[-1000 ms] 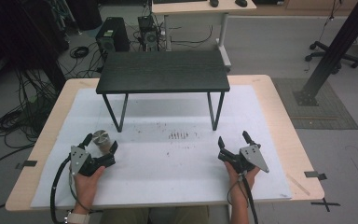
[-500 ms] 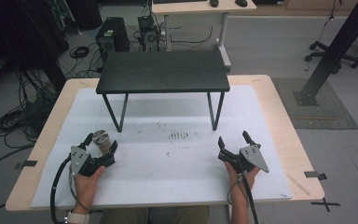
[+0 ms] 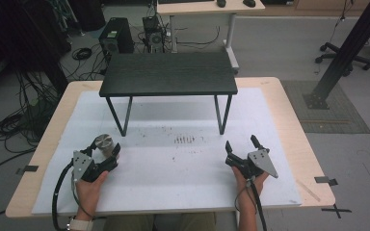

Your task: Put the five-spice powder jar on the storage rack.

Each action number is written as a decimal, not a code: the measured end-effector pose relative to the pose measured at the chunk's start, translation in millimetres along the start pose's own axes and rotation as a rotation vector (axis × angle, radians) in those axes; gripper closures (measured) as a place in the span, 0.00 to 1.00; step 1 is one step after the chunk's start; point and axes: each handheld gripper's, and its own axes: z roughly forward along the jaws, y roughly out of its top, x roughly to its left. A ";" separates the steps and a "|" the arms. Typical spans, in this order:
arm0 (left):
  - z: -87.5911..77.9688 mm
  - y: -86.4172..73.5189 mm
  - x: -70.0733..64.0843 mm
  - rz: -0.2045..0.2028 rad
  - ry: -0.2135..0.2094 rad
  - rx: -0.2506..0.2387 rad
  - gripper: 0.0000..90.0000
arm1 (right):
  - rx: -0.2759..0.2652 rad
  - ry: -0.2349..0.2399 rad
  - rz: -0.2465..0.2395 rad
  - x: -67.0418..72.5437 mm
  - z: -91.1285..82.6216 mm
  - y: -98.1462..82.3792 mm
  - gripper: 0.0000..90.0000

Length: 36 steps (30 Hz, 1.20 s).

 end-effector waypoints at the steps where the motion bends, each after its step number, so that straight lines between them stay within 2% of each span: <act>1: 0.0 0.0 0.0 0.000 0.000 0.000 0.29 | 0.001 0.000 0.000 0.0 0.0 0.0 0.09; 13: -0.1 0.1 0.0 0.000 0.010 0.003 0.47 | 0.000 0.000 0.001 0.0 0.0 0.0 0.09; 36: 0.0 0.1 0.1 -0.002 0.010 0.004 0.47 | 0.001 0.001 0.000 -0.1 0.1 0.0 0.09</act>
